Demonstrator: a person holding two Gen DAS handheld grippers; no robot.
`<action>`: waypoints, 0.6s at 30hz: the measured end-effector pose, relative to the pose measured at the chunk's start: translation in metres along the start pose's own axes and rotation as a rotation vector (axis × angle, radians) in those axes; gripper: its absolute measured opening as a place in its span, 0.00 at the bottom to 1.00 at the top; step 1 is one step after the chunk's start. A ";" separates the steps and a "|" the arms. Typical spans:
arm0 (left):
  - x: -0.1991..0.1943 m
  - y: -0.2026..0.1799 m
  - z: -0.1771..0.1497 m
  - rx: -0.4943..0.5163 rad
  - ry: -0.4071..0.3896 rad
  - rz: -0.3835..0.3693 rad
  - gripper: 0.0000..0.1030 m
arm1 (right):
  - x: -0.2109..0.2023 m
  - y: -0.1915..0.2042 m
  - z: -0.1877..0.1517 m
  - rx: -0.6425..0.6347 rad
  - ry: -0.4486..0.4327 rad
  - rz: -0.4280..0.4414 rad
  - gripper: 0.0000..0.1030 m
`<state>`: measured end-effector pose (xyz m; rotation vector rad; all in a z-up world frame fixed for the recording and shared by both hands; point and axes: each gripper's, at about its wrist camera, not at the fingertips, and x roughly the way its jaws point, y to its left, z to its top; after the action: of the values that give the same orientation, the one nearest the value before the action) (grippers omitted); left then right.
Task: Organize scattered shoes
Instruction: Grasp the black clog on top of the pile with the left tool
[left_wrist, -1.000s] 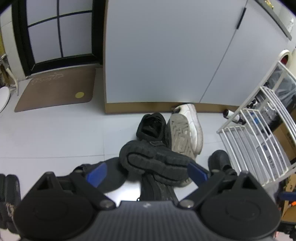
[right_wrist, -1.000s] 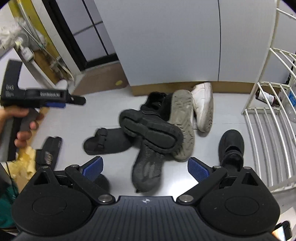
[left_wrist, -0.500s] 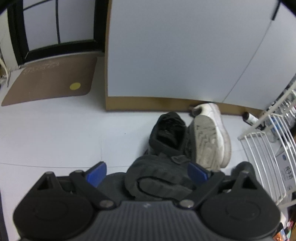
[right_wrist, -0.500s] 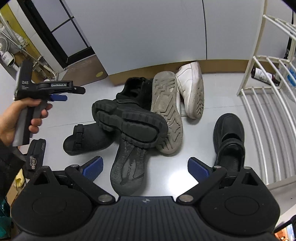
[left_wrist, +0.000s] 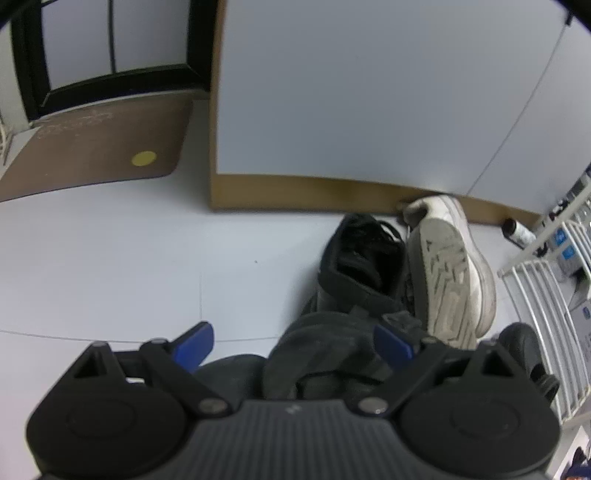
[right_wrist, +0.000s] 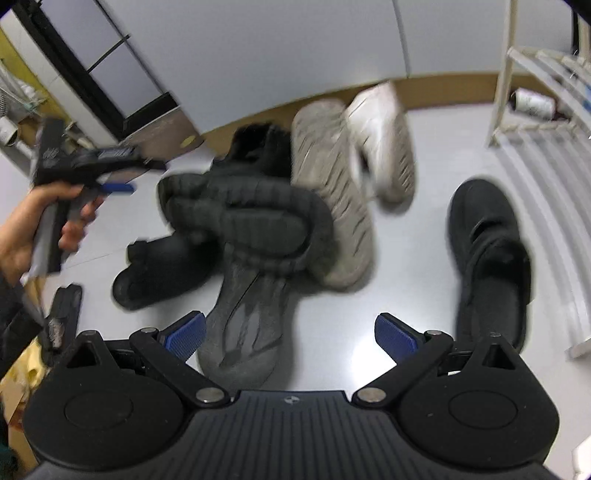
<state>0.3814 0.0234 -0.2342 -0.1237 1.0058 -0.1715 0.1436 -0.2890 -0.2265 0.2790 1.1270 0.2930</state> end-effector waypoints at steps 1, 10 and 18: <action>0.003 0.000 0.000 -0.007 -0.001 -0.003 0.92 | 0.004 -0.002 -0.005 0.003 0.008 0.008 0.98; 0.027 -0.008 -0.002 0.009 0.049 -0.128 0.83 | 0.009 -0.003 -0.021 -0.014 -0.009 0.000 0.98; 0.013 -0.018 -0.016 0.049 0.054 -0.153 0.70 | 0.007 -0.006 -0.017 0.003 -0.048 -0.025 0.98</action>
<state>0.3731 0.0023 -0.2505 -0.1517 1.0451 -0.3408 0.1309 -0.2909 -0.2414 0.2727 1.0827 0.2611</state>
